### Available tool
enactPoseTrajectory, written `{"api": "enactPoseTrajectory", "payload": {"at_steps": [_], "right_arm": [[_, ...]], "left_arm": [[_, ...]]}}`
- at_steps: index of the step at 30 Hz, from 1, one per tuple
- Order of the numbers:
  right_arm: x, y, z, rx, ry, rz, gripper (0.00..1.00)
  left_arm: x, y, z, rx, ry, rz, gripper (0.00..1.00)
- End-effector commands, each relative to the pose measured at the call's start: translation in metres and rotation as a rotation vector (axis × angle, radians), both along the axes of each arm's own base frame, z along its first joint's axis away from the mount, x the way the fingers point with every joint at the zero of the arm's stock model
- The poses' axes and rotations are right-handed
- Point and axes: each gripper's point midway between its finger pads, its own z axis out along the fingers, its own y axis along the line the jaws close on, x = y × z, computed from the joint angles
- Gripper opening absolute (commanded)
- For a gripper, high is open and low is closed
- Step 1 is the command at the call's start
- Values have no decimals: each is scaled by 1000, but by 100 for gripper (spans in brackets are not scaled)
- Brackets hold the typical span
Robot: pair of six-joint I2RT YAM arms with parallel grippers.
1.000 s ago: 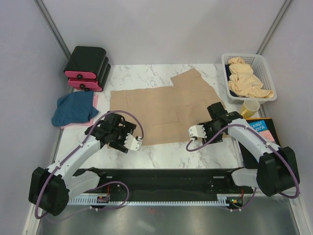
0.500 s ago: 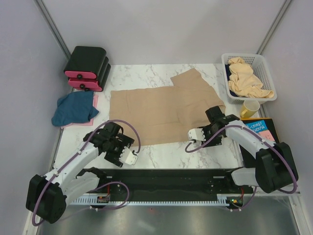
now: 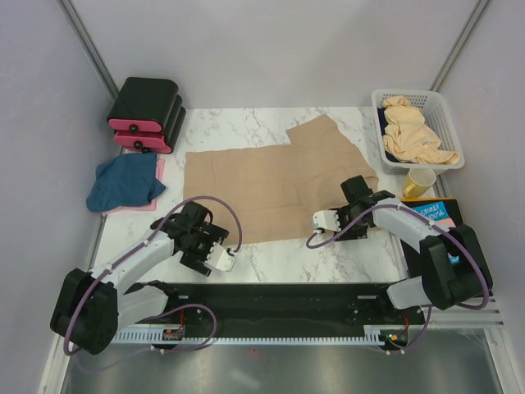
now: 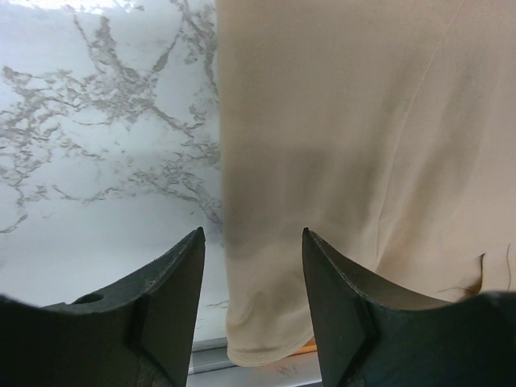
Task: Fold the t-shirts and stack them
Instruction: Fold the flattened tshirt in 1/3 of the way
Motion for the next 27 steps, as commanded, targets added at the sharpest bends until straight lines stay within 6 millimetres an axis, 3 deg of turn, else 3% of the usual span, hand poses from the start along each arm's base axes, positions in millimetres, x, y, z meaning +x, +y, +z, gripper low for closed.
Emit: {"api": "enactPoseTrajectory", "payload": {"at_steps": [1,14,16,18,21,24,25,27], "right_arm": [[8,1,-1,-3,-22,-20,59],[6,-2,-18,-34,14,-5,60],[8,-2,-22,-38,18,-10,59],[9,-1,-23,-36,24,-12,56],[7,-2,-26,-41,35,-12,44],[5,-4,-29,-54,48,-14,24],[5,-5,-29,-57,52,-15,12],[3,-5,-29,-58,59,-17,3]], "left_arm": [[19,-6,-2,-18,-58,39,97],[35,-9,-7,-13,-85,56,85],[35,-9,-8,-10,-80,56,79],[37,-10,-7,-9,-80,55,67],[38,-9,-7,-4,-82,55,59],[37,-8,-8,4,-81,49,57],[36,-7,-8,9,-79,49,56],[34,-5,-7,17,-70,49,55]]}}
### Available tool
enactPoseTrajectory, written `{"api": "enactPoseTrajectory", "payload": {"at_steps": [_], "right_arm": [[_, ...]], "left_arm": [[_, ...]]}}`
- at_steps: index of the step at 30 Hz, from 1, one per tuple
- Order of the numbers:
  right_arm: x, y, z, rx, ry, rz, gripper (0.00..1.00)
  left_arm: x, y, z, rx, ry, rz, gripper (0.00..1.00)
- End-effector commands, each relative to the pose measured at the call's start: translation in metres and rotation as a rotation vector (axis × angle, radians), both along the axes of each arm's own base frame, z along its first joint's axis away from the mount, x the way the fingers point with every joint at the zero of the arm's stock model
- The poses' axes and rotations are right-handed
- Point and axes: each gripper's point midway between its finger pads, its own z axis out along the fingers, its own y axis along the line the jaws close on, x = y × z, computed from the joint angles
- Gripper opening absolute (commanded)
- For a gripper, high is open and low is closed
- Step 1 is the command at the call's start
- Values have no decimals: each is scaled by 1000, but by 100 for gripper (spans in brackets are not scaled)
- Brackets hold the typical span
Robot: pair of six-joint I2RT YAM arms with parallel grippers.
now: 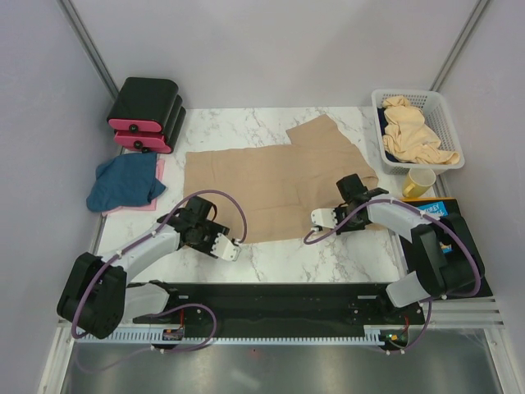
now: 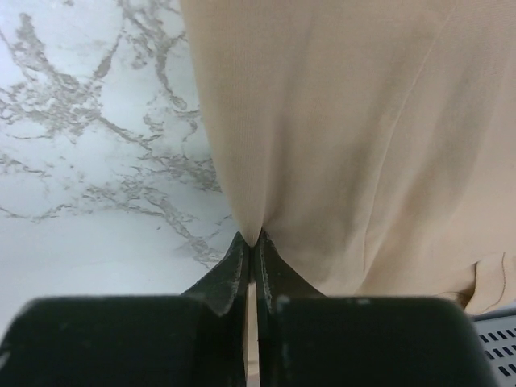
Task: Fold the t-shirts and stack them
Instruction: Fold the flattened tshirt in 1/3 of the way
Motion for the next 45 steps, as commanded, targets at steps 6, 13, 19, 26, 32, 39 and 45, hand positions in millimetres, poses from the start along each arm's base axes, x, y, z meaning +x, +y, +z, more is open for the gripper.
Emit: {"api": "enactPoseTrajectory", "payload": {"at_steps": [6,13,19,26,32,39,45], "right_arm": [[-33,-1,-7,18,122,15,0],[-72,-3,-5,22,165,105,0],[-90,3,-7,33,180,157,0],[-103,26,0,81,206,217,0],[-117,25,-1,77,246,245,0],[-128,26,0,84,273,270,7],[-133,26,7,86,290,303,63]], "left_arm": [[-30,11,-6,38,99,-12,41],[-70,25,-14,56,153,-72,38],[-81,31,-16,71,176,-79,36],[-90,29,-12,59,224,-83,36],[-110,27,-7,32,291,-102,36],[-129,29,-6,23,329,-129,43],[-126,28,-4,18,317,-115,93]]}}
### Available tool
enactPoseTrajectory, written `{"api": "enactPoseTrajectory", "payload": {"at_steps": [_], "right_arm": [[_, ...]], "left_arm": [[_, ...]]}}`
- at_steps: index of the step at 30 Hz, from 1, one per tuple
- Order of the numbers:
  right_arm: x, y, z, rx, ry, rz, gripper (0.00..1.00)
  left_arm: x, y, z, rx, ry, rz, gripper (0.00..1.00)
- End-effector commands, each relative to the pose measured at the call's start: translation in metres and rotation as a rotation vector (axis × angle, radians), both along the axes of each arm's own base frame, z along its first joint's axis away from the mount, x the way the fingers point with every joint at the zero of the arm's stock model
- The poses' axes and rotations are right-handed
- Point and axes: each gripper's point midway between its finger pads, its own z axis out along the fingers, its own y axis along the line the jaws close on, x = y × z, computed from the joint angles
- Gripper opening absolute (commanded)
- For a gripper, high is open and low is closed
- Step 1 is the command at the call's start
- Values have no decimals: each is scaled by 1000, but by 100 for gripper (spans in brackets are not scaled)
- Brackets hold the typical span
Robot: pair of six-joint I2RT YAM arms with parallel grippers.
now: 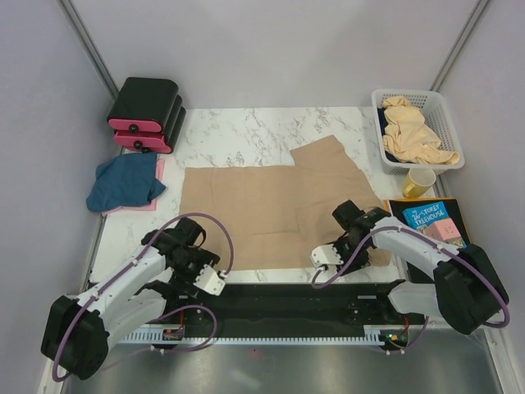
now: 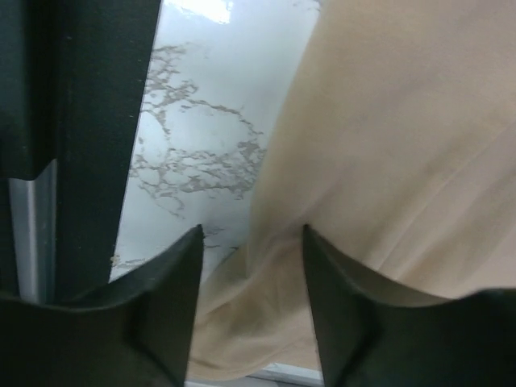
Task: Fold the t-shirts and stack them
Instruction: Fold the flattened tshirt in 1/3 of the way
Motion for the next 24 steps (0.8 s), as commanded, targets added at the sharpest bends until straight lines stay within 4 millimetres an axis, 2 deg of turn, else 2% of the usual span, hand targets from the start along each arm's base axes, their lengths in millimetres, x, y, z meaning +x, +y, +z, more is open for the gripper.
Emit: {"api": "enactPoseTrajectory", "payload": {"at_steps": [1,6,9,11,13,14,16,17,19,20,22,23,24], "right_arm": [[-14,4,8,30,51,44,67],[-9,8,29,37,49,48,71],[4,14,46,57,4,24,71],[12,17,55,75,-23,-8,71],[29,26,70,116,-73,-41,71],[39,31,80,138,-101,-67,71],[60,39,87,176,-131,-176,71],[75,45,98,209,-161,-212,70],[101,49,101,239,-180,-355,70],[119,55,108,259,-189,-393,70],[147,56,117,286,-215,-518,71],[169,62,138,332,-255,-557,71],[189,65,136,339,-254,-598,71]], "left_arm": [[-7,-4,3,-23,27,-15,98],[4,-4,13,-10,-10,-2,100],[21,-13,34,-50,-51,32,100],[38,-24,54,-99,-85,76,100],[60,-34,74,-150,-132,149,100],[68,-38,80,-169,-146,175,100],[97,-46,100,-218,-220,238,100],[109,-49,102,-228,-235,269,100],[151,-56,127,-304,-339,384,100],[166,-57,121,-295,-322,437,100],[205,-57,141,-345,-348,600,100],[218,-56,144,-356,-333,664,100],[235,-58,127,-337,-266,732,100]]}}
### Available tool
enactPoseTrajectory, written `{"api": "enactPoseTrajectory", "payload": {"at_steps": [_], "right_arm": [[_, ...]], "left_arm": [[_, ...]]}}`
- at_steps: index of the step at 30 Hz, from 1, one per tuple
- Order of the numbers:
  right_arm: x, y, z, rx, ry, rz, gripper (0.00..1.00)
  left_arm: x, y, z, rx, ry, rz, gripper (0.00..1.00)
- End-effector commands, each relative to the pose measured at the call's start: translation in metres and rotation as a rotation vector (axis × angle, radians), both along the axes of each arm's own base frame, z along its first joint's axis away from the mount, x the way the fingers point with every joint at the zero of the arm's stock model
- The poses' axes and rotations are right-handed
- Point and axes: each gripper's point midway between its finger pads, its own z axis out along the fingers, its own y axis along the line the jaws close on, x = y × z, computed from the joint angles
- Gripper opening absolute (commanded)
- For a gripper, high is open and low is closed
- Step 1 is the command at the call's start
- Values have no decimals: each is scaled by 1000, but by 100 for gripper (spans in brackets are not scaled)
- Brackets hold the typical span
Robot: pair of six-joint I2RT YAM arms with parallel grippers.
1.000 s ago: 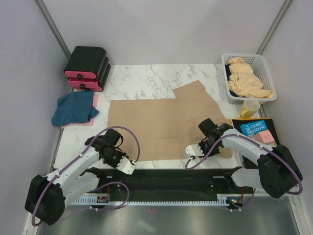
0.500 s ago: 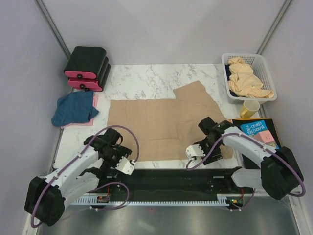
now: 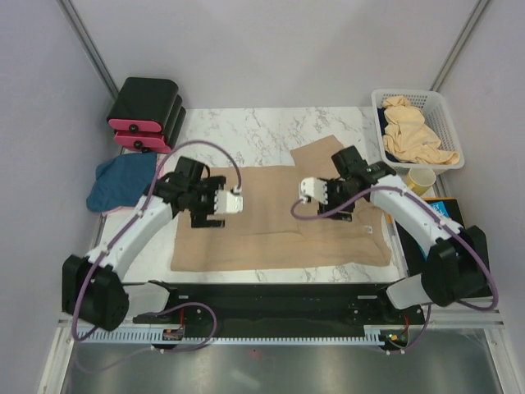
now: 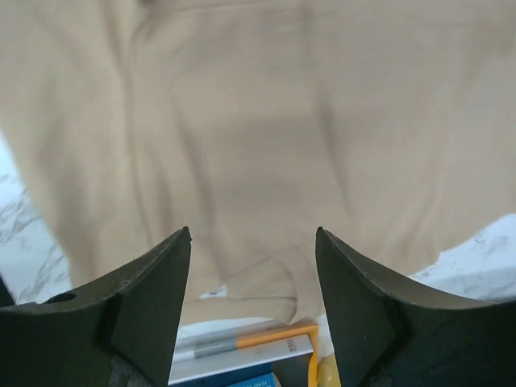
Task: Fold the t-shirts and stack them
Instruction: Fold the flattened tshirt in 1/3 of the way, then grap the side of the flattened tshirt furthest away from the robot with both arms
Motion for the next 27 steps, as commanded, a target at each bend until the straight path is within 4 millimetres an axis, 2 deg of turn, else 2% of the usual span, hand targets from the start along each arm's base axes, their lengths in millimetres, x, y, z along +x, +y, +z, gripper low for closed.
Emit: {"api": "enactPoseTrajectory", "payload": {"at_steps": [1,2,3,4,5,6,7,8,9,10,11,12,13,14,15,19,22,24,27], "right_arm": [[89,18,43,182,-91,-321,72],[118,18,72,212,-169,-375,72],[139,17,69,213,-172,-426,72],[157,7,78,226,-190,-493,73],[185,6,97,260,-236,-559,76],[200,2,109,280,-265,-606,79],[216,-10,120,295,-296,-657,93],[234,-11,156,356,-368,-708,97],[249,-19,153,336,-385,-754,98],[258,-28,162,346,-416,-789,98],[271,-28,178,393,-442,-832,98],[277,-33,184,406,-462,-865,98],[282,-37,190,425,-478,-901,98],[286,-39,198,439,-503,-930,98],[289,-43,201,448,-517,-969,98],[287,-53,192,409,-530,-1012,98],[286,-65,169,338,-526,-1062,98],[287,-70,145,300,-490,-1096,98],[285,-67,106,292,-376,-1099,98]], "left_arm": [[102,-12,46,-253,-14,413,100],[114,-15,50,-287,13,452,100],[128,-20,32,-290,80,484,100],[148,-27,57,-347,52,510,100],[158,-31,57,-361,62,526,100],[169,-34,63,-384,59,540,100],[188,-42,69,-419,63,557,100],[196,-46,72,-434,62,562,100],[211,-51,93,-478,26,566,100],[224,-53,78,-467,43,584,100],[233,-54,82,-476,28,592,100],[247,-56,97,-504,-6,602,100],[257,-55,89,-496,-7,620,100],[262,-55,90,-506,-10,626,100],[270,-56,100,-536,-27,641,100],[284,-49,92,-572,-16,707,100],[286,-41,79,-564,8,745,100],[285,-38,71,-543,15,749,100],[285,-32,65,-493,-6,735,100]]}}
